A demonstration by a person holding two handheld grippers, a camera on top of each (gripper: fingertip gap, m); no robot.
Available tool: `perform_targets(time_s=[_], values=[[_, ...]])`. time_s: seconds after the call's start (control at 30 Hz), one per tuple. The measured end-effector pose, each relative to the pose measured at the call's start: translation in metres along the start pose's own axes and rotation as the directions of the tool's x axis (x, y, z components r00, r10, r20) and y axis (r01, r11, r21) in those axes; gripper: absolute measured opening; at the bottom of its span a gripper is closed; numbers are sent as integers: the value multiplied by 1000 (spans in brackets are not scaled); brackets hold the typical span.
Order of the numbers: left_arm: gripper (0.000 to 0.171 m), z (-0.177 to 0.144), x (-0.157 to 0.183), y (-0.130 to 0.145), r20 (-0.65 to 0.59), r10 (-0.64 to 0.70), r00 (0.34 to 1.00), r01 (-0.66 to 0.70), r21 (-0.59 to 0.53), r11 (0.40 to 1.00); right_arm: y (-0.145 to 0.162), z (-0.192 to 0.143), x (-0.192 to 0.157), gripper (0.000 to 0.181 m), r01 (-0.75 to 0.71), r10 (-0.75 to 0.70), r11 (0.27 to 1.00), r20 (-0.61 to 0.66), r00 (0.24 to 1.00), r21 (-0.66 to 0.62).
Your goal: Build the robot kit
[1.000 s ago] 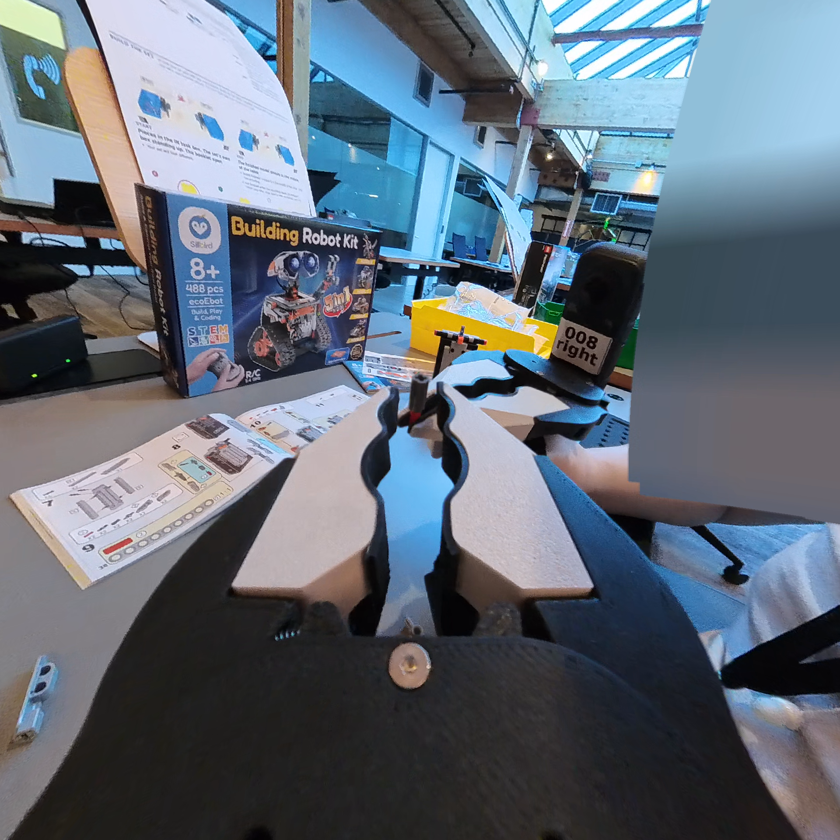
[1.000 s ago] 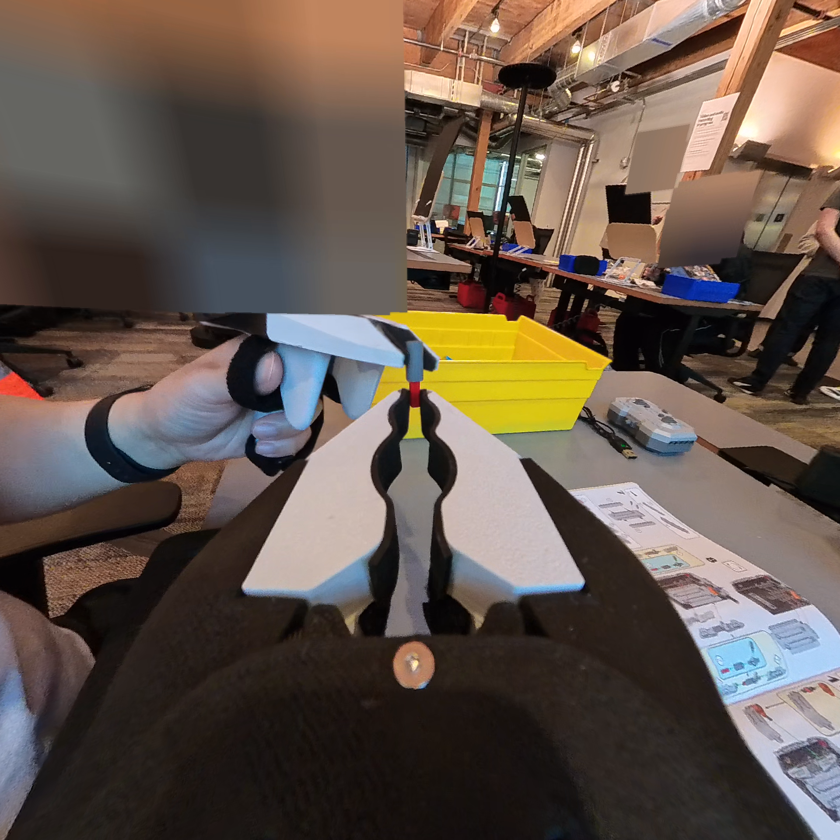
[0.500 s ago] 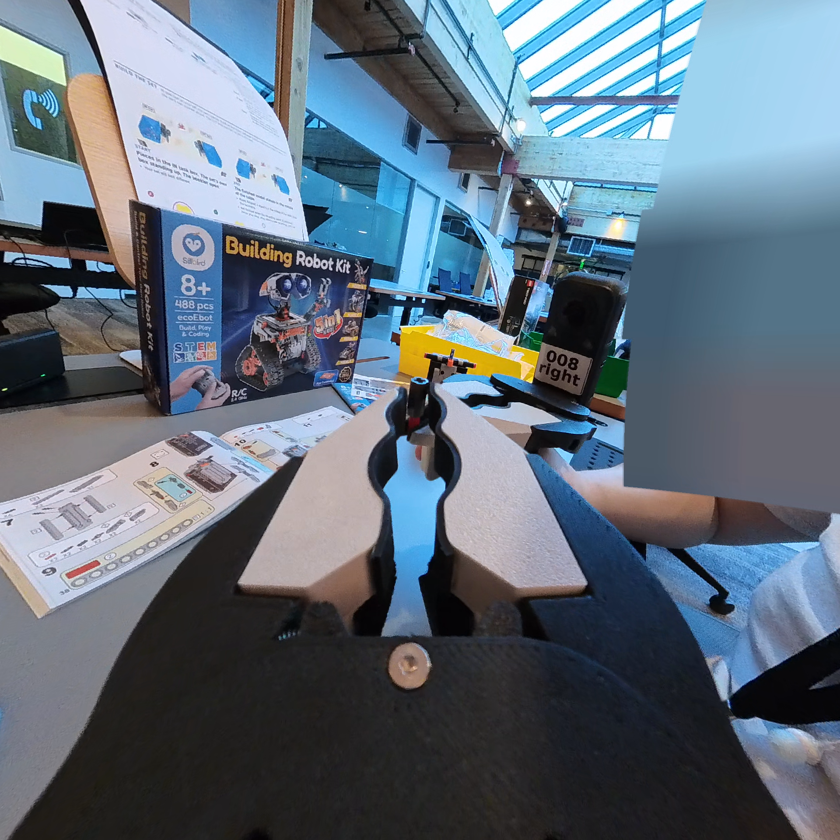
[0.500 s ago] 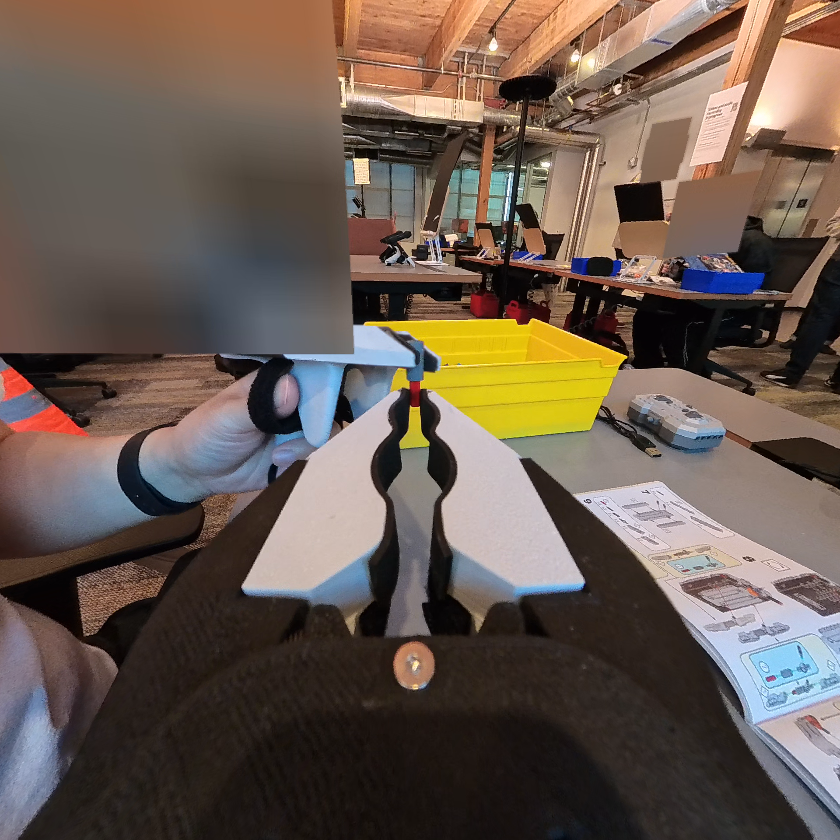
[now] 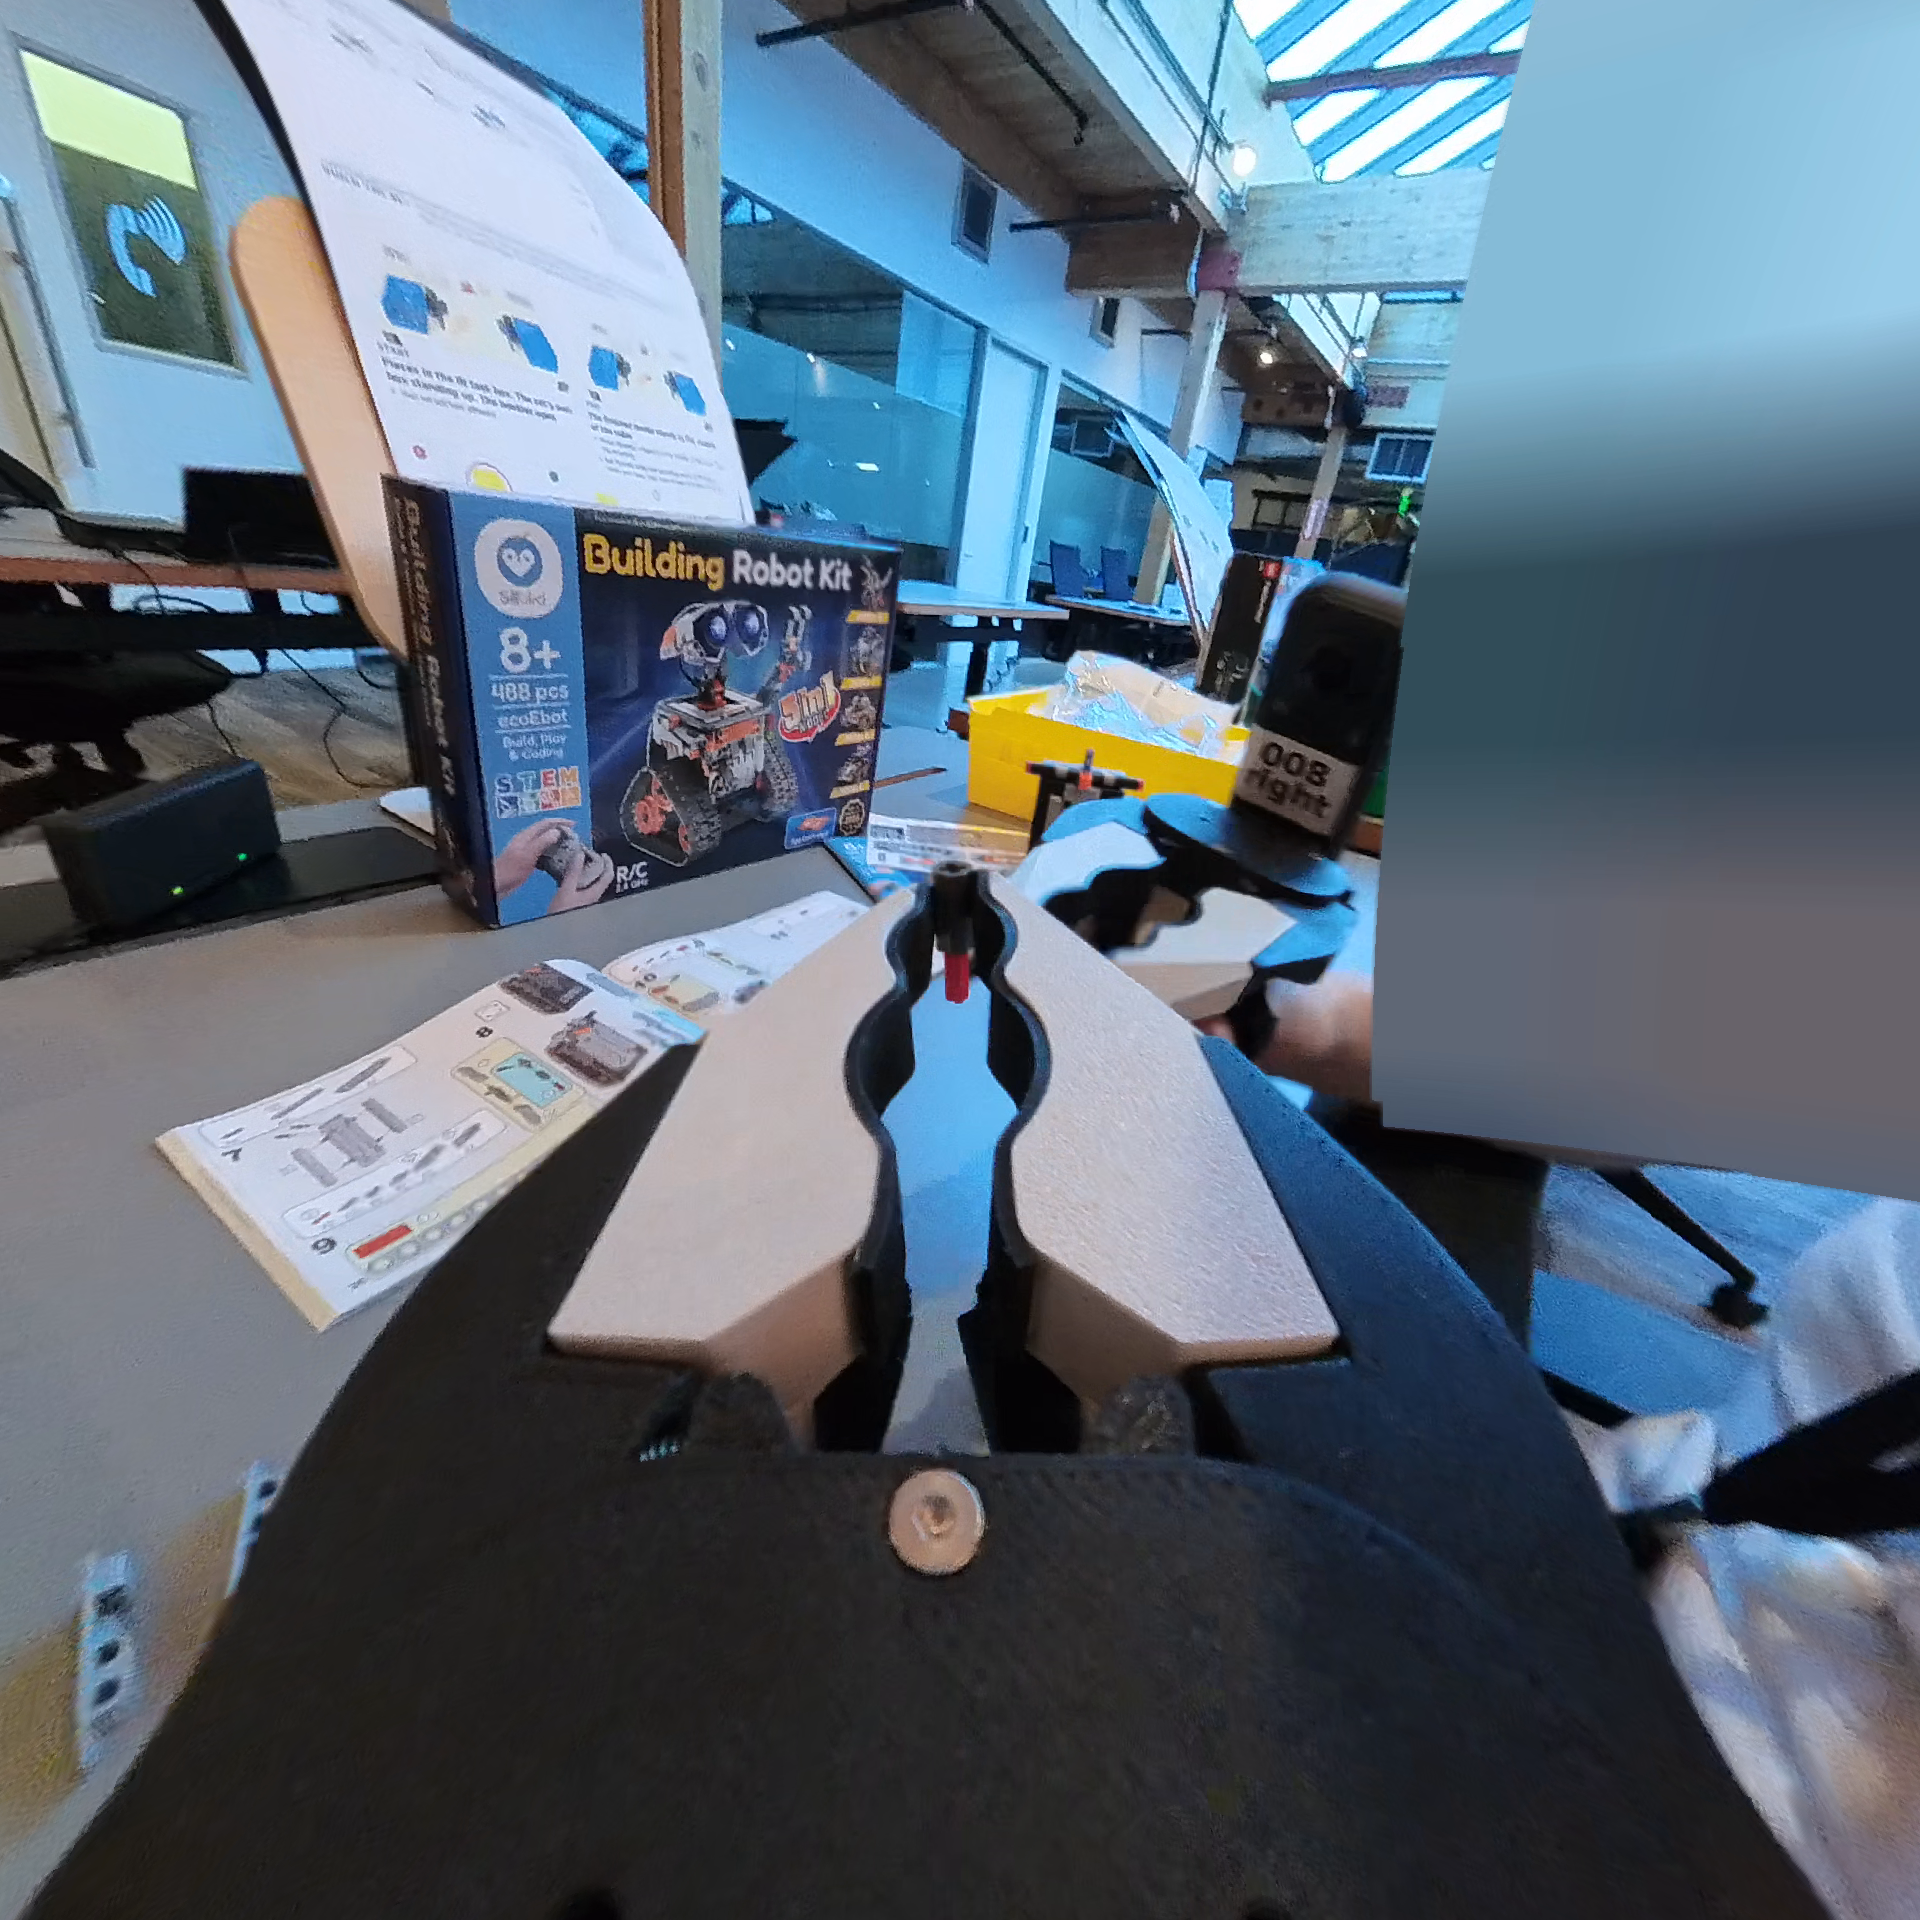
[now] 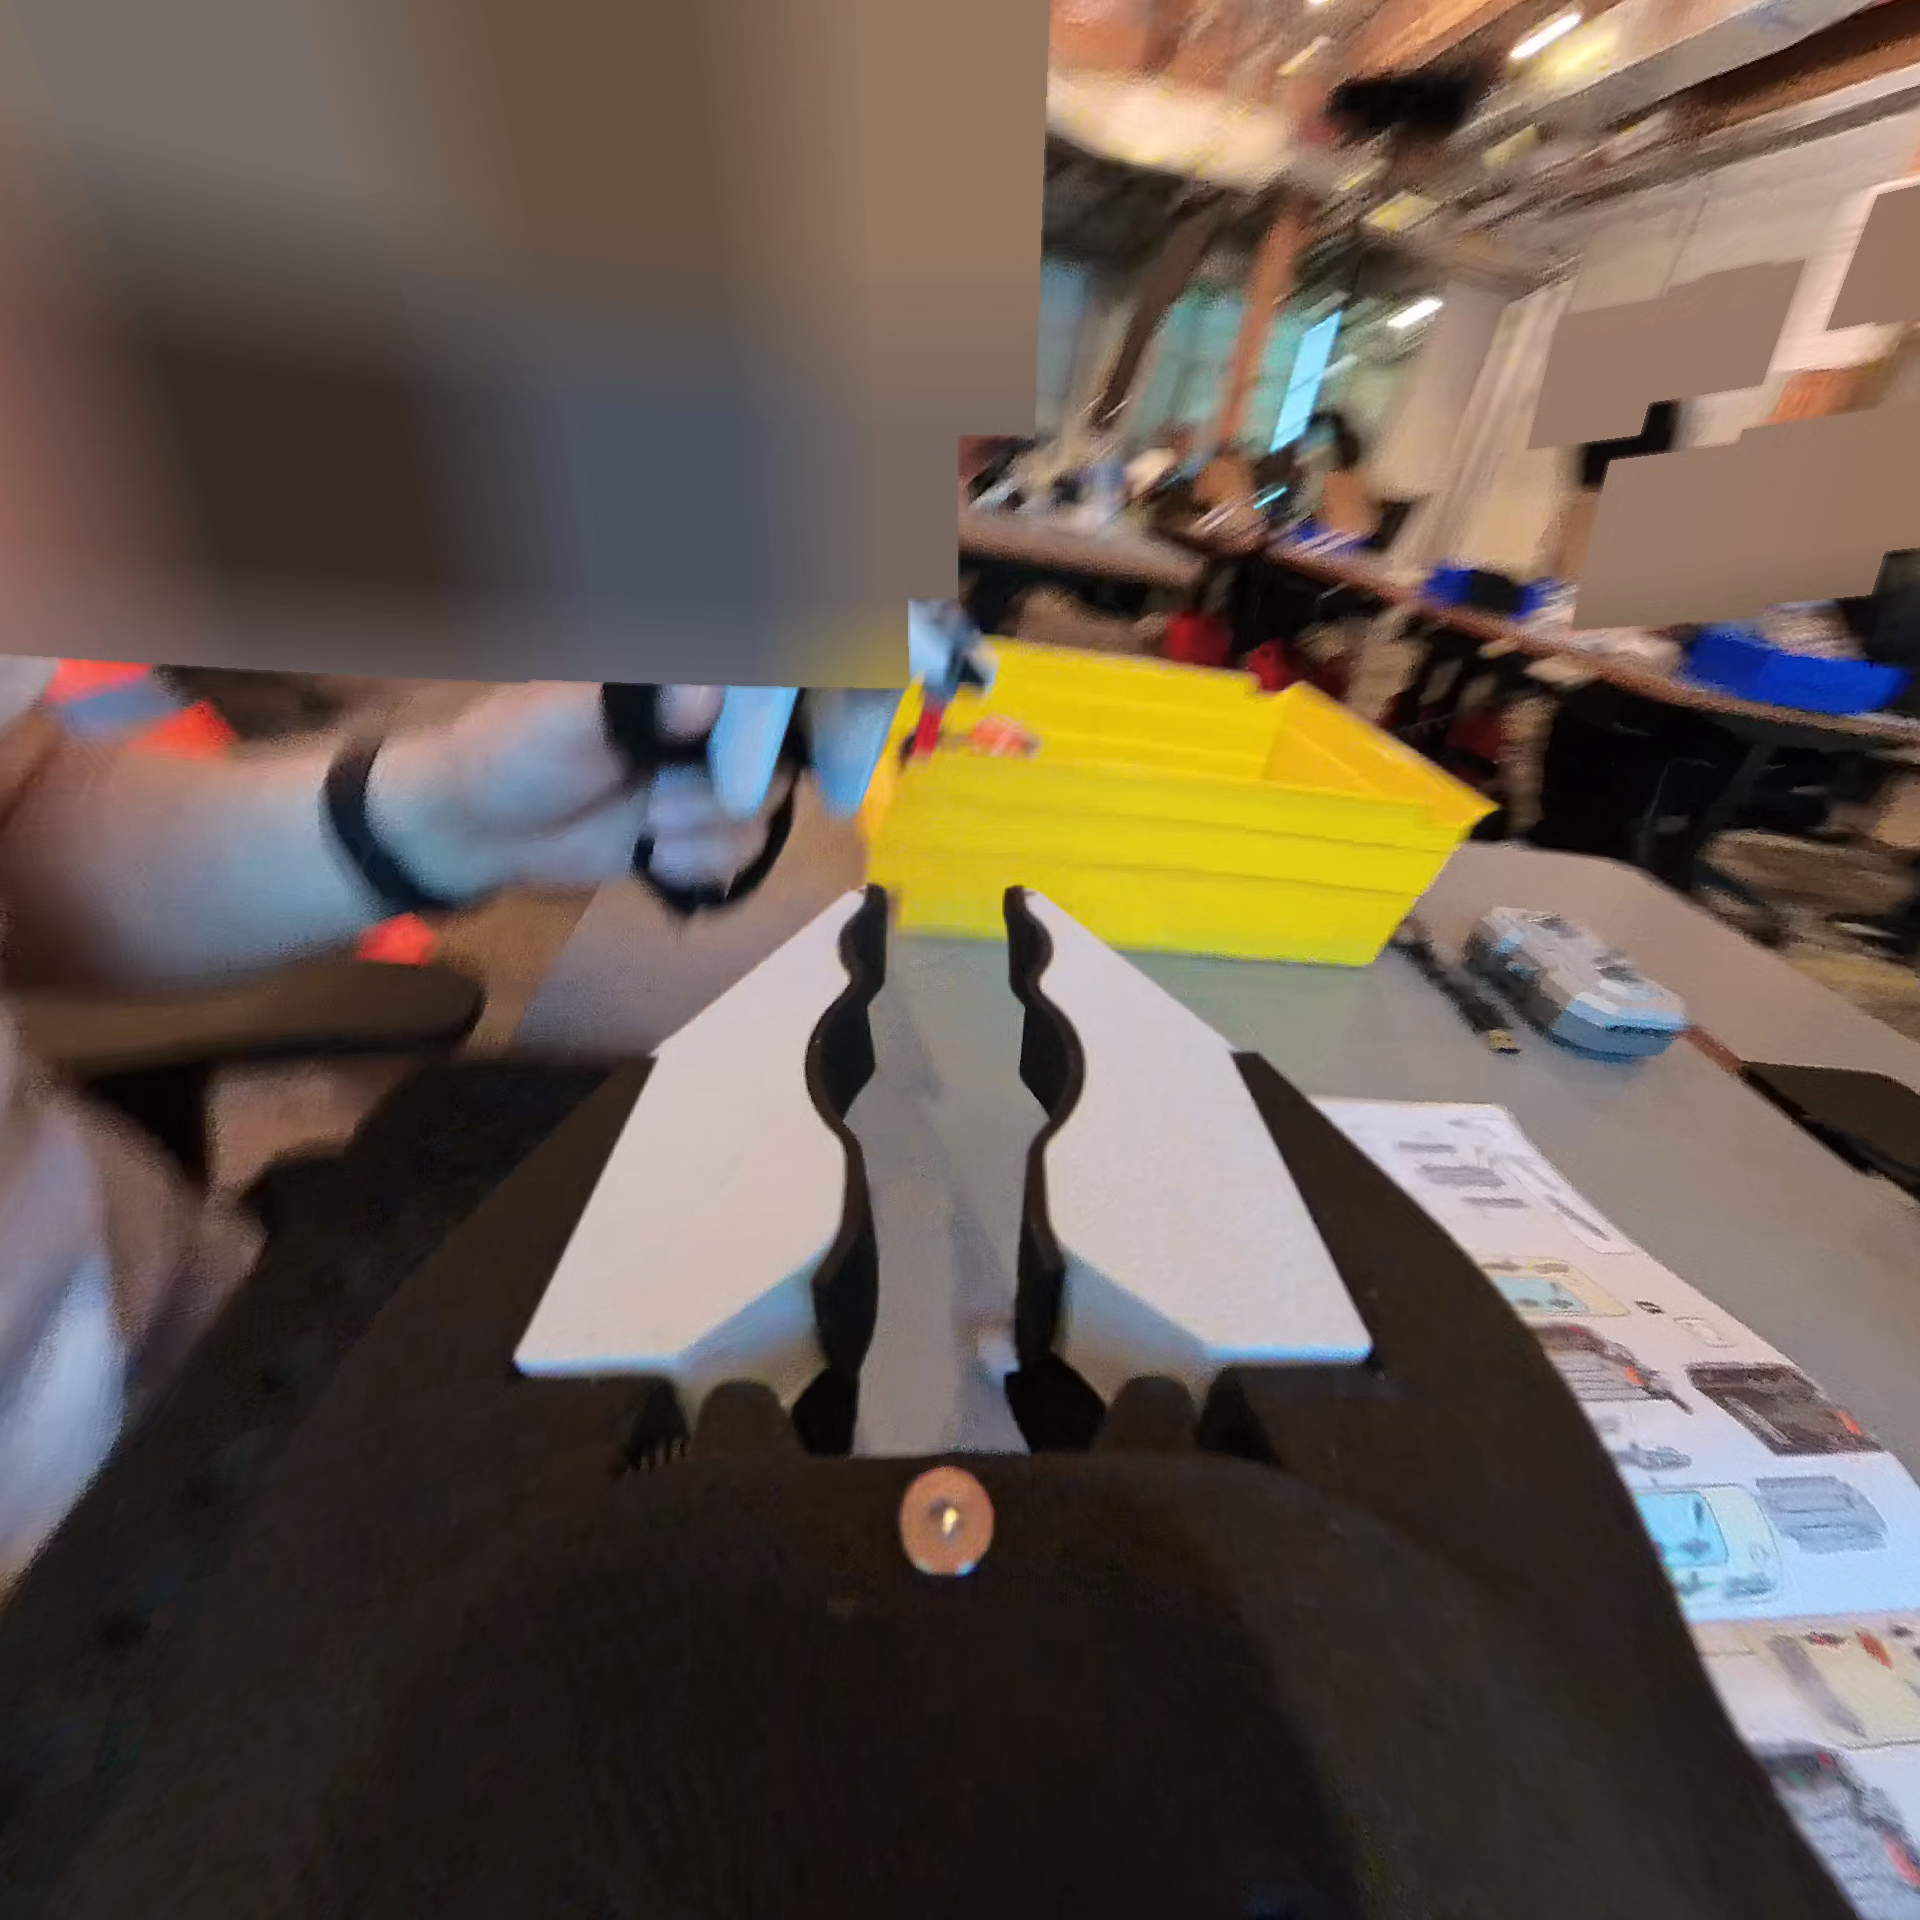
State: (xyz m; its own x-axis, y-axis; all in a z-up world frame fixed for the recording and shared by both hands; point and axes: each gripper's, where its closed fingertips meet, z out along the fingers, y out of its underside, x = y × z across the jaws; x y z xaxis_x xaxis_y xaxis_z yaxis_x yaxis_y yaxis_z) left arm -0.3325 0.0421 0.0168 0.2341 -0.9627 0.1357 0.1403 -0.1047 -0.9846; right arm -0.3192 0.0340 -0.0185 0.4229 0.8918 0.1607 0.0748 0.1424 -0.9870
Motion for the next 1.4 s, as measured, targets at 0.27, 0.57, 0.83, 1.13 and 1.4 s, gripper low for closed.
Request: perform_targets(time_s=[0.27, 0.57, 0.83, 1.13, 1.4], values=[[4, -38, -5, 11, 8, -30, 1000, 31, -216, 976, 102, -14, -46, 20, 459, -146, 806, 626, 766, -374], [4, -51, 6, 25, -30, -110, 993, 97, -282, 955, 132, -10, -49, 15, 427, 58, 806, 772, 633, -411], [4, -47, 0, 39, -24, -127, 992, 112, -332, 936, 135, -7, -54, 7, 376, 117, 826, 781, 613, -420], [5, -35, 6, 67, -72, -81, 994, 44, -415, 909, 90, -2, -17, 6, 495, -218, 807, 615, 758, -324], [4, -16, 34, 62, -235, 7, 972, -117, -459, 881, -13, -9, -22, 6, 791, -624, 570, 509, 593, -221]])
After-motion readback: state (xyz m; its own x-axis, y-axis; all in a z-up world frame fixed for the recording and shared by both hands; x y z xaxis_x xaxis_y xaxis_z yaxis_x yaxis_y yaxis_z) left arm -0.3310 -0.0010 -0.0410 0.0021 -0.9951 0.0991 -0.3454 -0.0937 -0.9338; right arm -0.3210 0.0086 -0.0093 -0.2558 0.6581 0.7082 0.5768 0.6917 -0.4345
